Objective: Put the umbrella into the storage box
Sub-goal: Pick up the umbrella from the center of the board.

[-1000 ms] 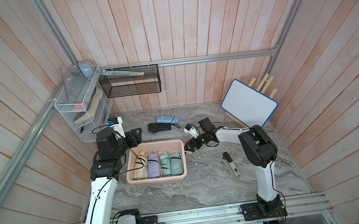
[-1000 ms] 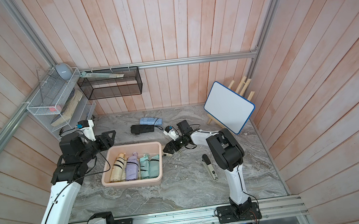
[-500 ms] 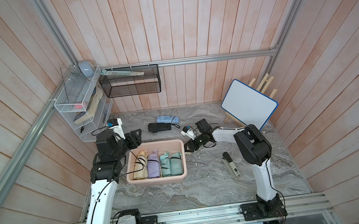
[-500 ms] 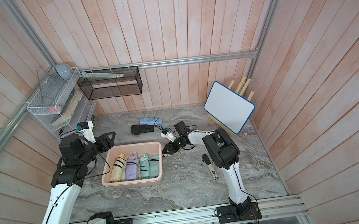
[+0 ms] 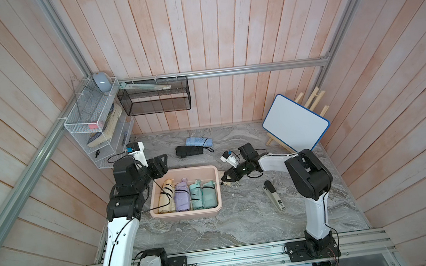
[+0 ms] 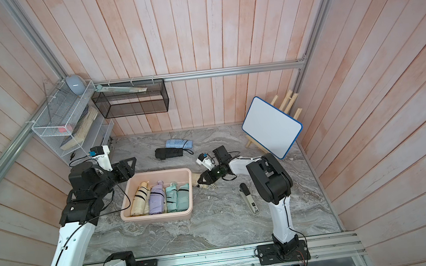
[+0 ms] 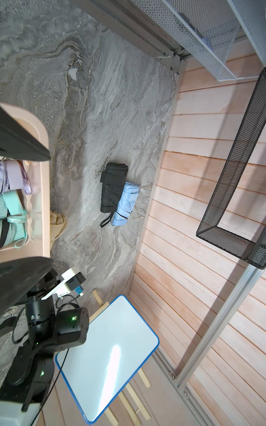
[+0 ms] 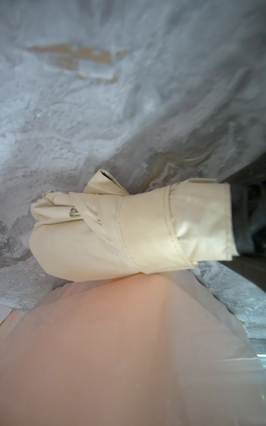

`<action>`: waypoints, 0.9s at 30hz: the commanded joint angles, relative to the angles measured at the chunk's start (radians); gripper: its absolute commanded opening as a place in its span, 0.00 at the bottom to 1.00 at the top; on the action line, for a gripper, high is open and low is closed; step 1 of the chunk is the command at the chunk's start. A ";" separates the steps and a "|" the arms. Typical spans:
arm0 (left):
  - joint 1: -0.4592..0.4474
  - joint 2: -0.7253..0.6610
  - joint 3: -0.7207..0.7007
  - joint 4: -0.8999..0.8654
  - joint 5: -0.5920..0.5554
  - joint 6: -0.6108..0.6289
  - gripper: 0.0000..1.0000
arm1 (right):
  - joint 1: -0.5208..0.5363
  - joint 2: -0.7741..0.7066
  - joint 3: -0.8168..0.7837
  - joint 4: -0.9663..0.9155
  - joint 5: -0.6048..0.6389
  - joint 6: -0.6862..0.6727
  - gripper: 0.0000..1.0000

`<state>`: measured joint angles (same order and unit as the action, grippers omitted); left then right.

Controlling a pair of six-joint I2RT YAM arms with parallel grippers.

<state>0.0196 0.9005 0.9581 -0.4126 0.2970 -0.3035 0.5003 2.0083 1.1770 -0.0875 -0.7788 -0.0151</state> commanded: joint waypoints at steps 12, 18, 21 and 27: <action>0.003 -0.048 -0.060 0.235 0.049 0.106 0.70 | -0.095 -0.315 -0.158 0.004 0.105 0.128 0.18; -0.051 -0.007 -0.007 0.238 0.078 0.219 0.71 | -0.100 -0.484 -0.210 -0.022 0.246 0.164 0.18; -0.133 -0.004 0.002 0.249 0.033 0.316 0.77 | -0.101 -0.566 -0.222 -0.040 0.286 0.189 0.18; -0.319 -0.039 -0.047 0.346 0.011 0.496 0.86 | -0.100 -0.672 -0.167 -0.151 0.308 0.224 0.16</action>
<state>-0.2459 0.8921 0.9234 -0.1497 0.3260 0.0620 0.4030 1.3819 0.9604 -0.1978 -0.4923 0.1799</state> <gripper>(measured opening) 0.855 0.359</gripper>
